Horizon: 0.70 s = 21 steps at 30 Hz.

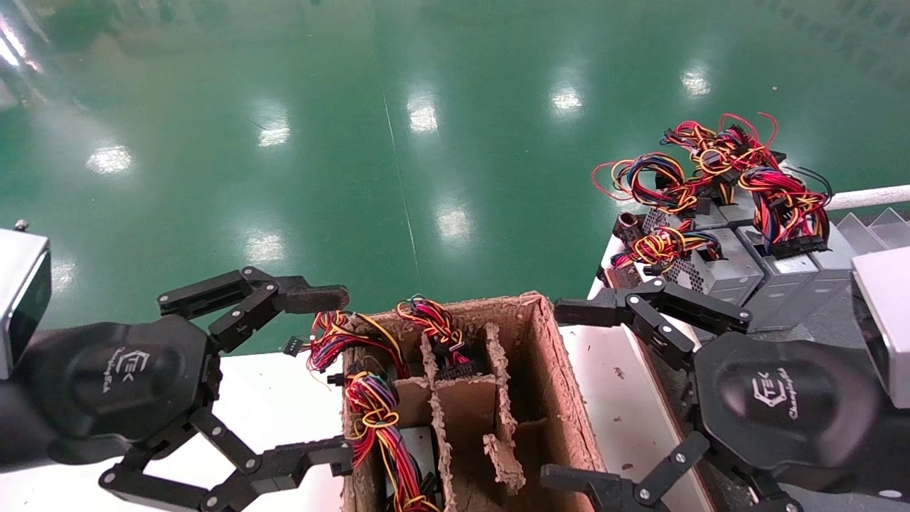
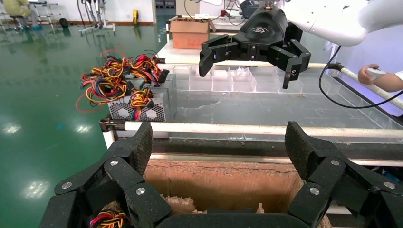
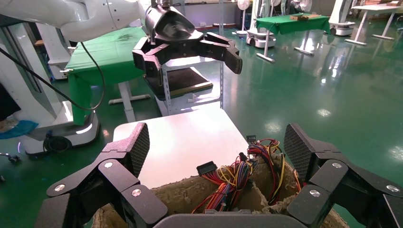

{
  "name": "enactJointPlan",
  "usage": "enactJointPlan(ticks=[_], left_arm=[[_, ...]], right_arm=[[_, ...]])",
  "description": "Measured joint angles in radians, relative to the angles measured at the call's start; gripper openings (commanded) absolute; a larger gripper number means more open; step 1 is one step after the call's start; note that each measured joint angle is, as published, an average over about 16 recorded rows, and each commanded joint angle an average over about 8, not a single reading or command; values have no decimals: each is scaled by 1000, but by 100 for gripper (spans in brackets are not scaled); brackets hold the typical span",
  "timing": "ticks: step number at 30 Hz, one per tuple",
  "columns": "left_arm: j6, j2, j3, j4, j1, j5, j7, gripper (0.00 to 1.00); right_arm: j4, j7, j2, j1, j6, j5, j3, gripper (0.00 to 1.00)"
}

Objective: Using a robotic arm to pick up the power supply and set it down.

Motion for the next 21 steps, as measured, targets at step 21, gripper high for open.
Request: enactJointPlan(ticks=[21], left_arm=[[0,0,0,0,0,0,0,100]], right_arm=[[-2,0,1,2,4,-5,0,100]])
